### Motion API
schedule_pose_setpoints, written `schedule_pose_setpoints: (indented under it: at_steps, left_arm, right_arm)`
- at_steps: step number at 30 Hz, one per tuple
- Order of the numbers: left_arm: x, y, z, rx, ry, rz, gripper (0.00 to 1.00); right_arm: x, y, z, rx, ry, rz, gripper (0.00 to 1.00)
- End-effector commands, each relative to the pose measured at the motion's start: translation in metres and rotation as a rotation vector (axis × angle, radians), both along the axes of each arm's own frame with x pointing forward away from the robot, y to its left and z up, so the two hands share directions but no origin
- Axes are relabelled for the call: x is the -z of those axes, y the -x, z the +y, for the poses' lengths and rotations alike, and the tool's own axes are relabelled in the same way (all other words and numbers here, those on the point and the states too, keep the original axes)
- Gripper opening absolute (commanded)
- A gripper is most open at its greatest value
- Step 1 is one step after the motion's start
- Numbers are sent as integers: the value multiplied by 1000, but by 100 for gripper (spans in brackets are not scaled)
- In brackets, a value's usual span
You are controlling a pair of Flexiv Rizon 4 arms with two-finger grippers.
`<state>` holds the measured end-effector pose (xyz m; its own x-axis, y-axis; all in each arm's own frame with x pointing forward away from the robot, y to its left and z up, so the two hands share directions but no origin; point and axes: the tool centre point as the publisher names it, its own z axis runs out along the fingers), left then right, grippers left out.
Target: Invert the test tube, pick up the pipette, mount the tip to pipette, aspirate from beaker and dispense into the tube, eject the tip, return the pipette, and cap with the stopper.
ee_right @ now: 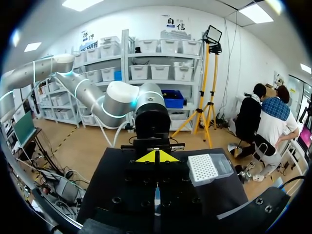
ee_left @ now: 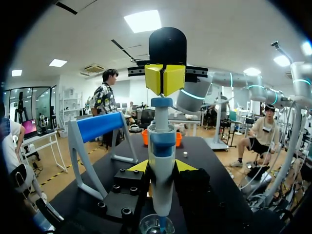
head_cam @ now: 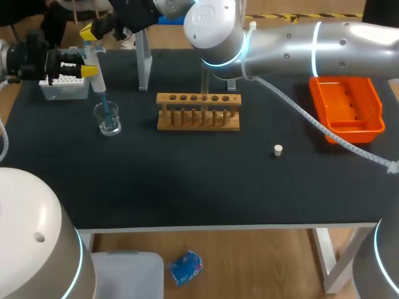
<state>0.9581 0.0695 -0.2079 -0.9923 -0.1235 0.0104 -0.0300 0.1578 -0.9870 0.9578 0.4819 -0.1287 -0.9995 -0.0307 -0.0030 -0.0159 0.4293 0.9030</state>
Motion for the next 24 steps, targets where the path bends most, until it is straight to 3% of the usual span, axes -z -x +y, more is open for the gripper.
schedule_pose_setpoints:
  at_steps: [1, 24]
  left_arm:
    - [0, -1, 1, 4, 1, 0, 0]
    - [0, -1, 1, 4, 1, 0, 0]
  right_arm:
    - [1, 2, -3, -1, 6, 4, 0]
    - [13, 3, -3, -1, 16, 28, 0]
